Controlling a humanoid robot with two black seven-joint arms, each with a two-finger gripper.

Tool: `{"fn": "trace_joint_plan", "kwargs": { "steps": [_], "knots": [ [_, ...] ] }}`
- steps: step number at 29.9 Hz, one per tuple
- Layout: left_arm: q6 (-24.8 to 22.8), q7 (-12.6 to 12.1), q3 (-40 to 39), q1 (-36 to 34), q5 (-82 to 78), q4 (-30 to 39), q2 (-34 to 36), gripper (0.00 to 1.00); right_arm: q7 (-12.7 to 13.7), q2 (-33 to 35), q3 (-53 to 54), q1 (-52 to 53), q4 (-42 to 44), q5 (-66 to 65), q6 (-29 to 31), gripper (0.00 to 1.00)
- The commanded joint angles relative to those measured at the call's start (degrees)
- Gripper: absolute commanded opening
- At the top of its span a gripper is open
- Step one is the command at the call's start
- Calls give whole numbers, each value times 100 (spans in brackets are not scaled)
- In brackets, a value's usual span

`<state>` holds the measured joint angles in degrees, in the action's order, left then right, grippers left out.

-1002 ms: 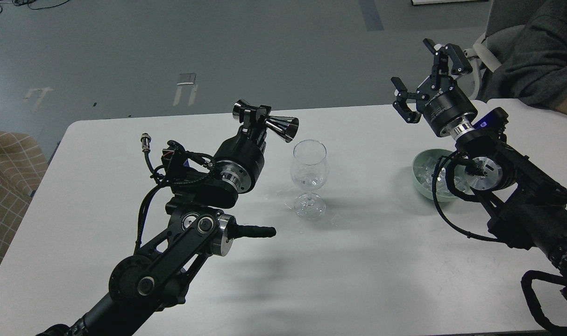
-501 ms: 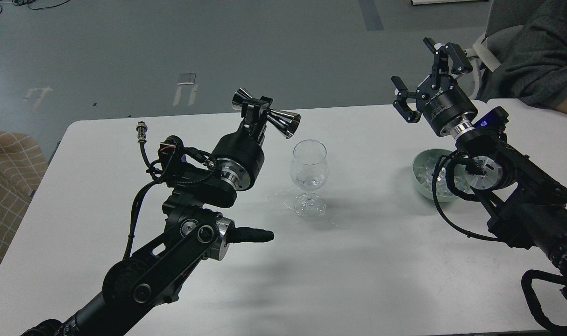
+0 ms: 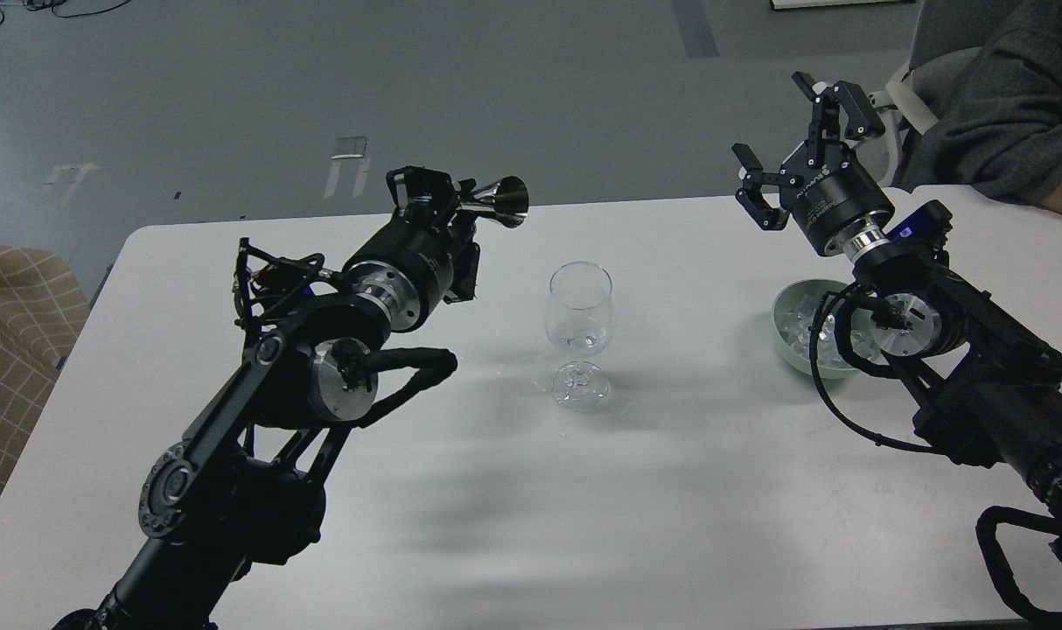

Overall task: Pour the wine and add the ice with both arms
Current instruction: 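Turn the jigger upright and lower it back onto the table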

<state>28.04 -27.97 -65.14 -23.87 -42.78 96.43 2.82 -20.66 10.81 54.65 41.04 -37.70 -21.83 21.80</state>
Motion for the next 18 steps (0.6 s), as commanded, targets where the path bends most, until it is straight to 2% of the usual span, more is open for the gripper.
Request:
{"fn": "trace_joint_plan", "kwargs": {
  "steps": [1,3,7,9,11,13,18],
  "knots": [
    [-4,99,-885,83,1191,-1,-1,0,0,-9,-7,-8,0,-5,0,100],
    [-4,160,-1131,232,1491,-19,-1,0,0,-17,2,0,0,3,0,100],
    [-4,379,-1781,995,2062,-54,-18,0,0,-44,-7,-8,0,3,0,100],
    [-323,503,-1967,1278,2160,-71,-27,0,0,-44,-7,-8,0,3,0,100],
    [-1156,704,-2222,1795,2370,-106,-62,0,0,-44,-7,0,0,-5,0,100],
    [-1623,836,-2301,2086,2432,-246,-185,0,0,-44,-7,-8,0,-5,0,100],
    [-2153,1048,-2644,2307,2476,-782,-282,0,0,-44,-16,-8,0,3,0,100]
  ]
}}
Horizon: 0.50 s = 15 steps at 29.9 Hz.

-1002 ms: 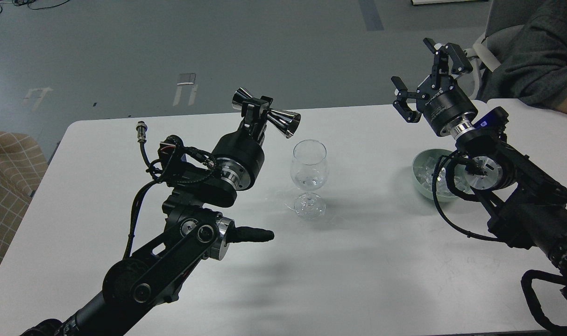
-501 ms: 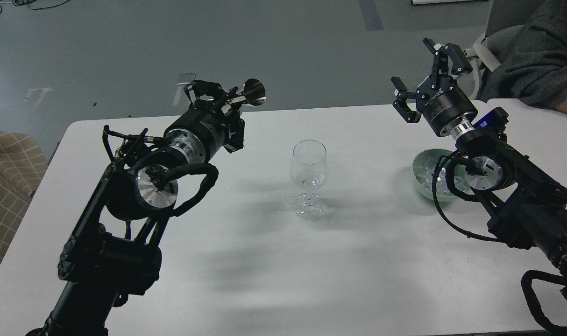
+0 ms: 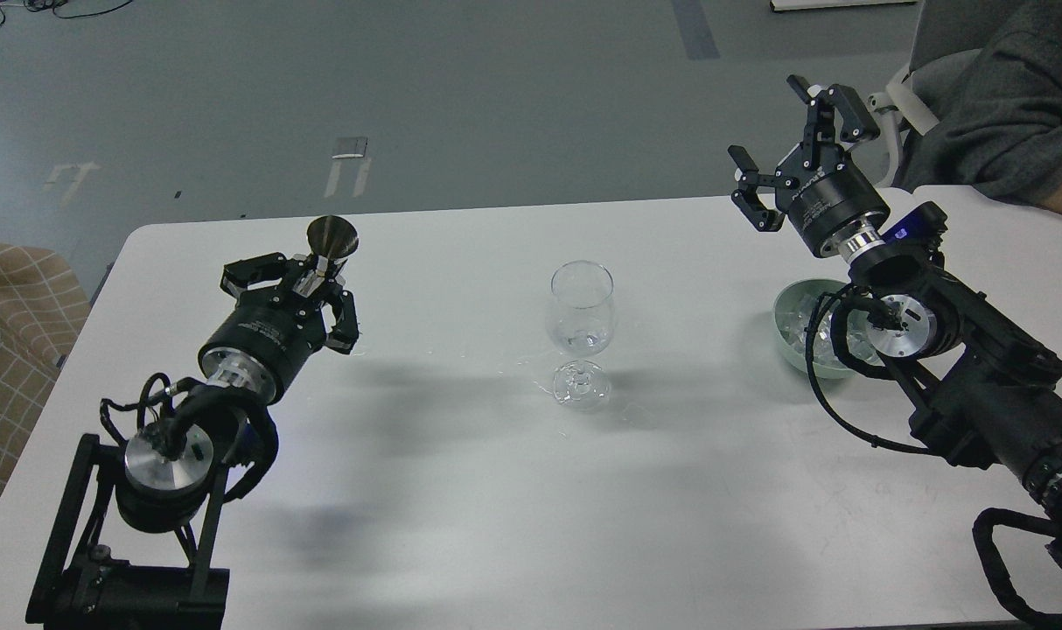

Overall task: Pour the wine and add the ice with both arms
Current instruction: 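Turn the jigger upright and lower it back onto the table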

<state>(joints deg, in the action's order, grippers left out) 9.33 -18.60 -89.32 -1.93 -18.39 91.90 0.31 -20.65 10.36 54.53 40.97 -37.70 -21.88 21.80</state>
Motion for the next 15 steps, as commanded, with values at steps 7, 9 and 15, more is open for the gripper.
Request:
{"fn": "trace_joint_plan", "kwargs": {
  "steps": [7,9,15],
  "knots": [
    [-925,400,-428,158,178,-1287,-31,0,9,-43,-4,-10,0,0,0,100],
    [-925,471,-419,149,177,-1402,-31,0,9,-43,-4,-10,0,0,0,100],
    [-933,542,-428,149,177,-1746,-31,0,9,-43,-4,-10,0,0,0,100]
  ]
}}
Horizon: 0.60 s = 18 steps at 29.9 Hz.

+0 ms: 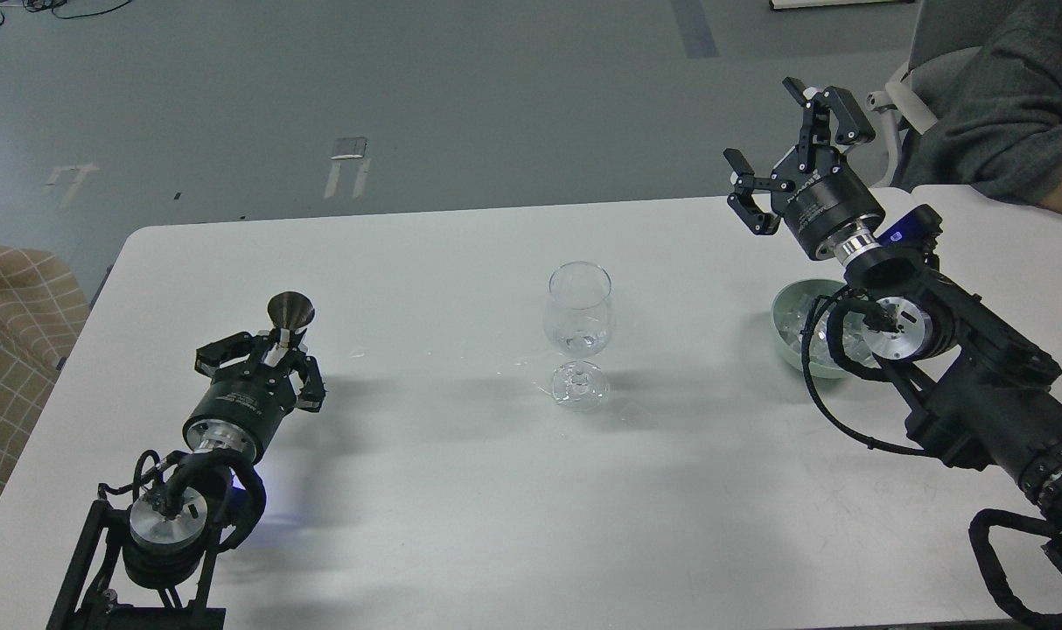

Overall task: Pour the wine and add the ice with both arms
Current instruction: 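Turn the jigger upright and lower it back onto the table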

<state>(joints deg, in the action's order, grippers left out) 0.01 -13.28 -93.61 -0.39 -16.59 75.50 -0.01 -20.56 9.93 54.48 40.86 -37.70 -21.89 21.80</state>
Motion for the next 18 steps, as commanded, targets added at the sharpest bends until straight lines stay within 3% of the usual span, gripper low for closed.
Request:
{"fn": "trace_joint_plan", "kwargs": {
  "steps": [1,12,18],
  "knots": [
    [-1,19,9,-4,-2,-114,1,1,-1,0,1,-8,0,0,0,100],
    [25,89,1,-13,-2,-176,1,22,-1,0,1,-26,0,0,0,100],
    [34,89,0,-22,-2,-185,1,25,-1,0,1,-26,0,0,0,100]
  ]
}}
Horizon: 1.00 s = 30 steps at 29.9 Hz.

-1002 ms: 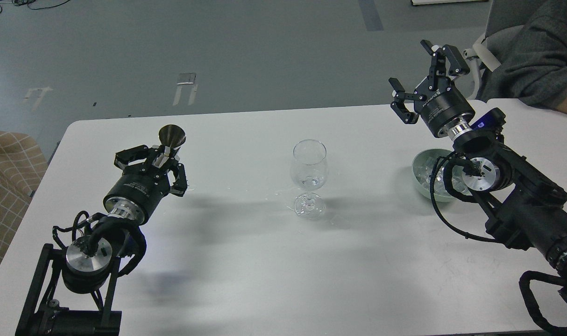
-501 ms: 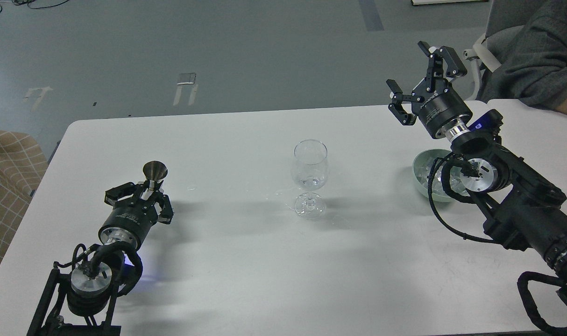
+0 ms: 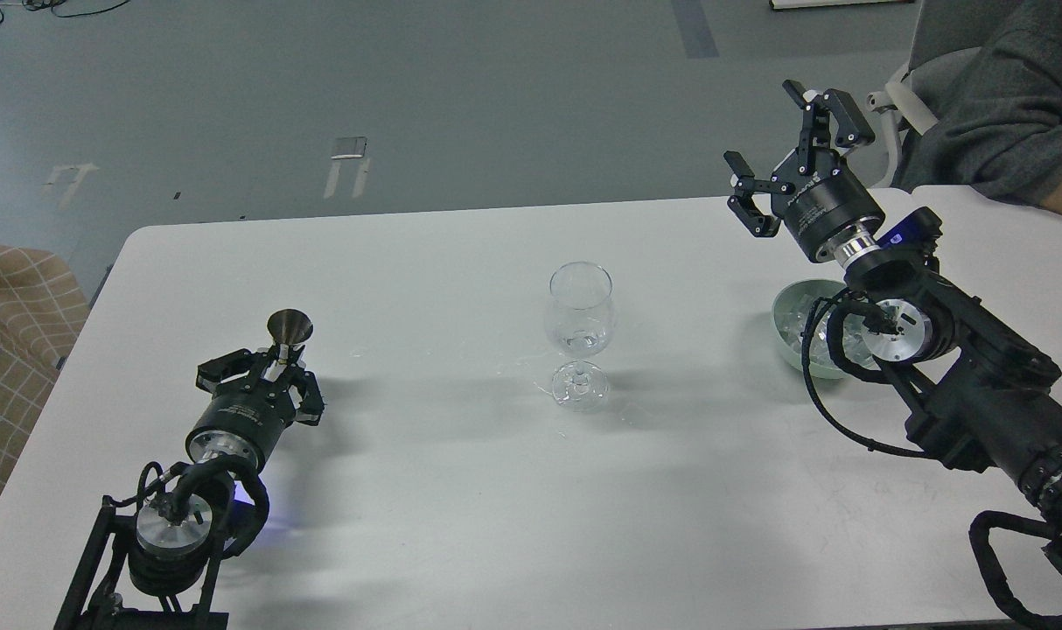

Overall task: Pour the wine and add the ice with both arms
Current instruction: 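Turn the jigger upright and lower it back onto the table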

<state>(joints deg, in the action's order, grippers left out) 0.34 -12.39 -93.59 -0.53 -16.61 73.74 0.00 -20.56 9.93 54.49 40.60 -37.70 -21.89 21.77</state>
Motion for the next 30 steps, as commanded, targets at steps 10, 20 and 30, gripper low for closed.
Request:
{"fn": "trace_joint_plan", "kwargs": {
  "steps": [10,20,30],
  "knots": [
    [19,0,-1,-34,0,-9,0,36,0,0,1,0,0,0,3,100],
    [36,9,-1,-52,-9,-9,0,55,0,0,1,9,0,0,3,100],
    [89,0,8,-70,-18,-18,0,68,0,-9,1,0,0,0,-6,100]
  ]
}}
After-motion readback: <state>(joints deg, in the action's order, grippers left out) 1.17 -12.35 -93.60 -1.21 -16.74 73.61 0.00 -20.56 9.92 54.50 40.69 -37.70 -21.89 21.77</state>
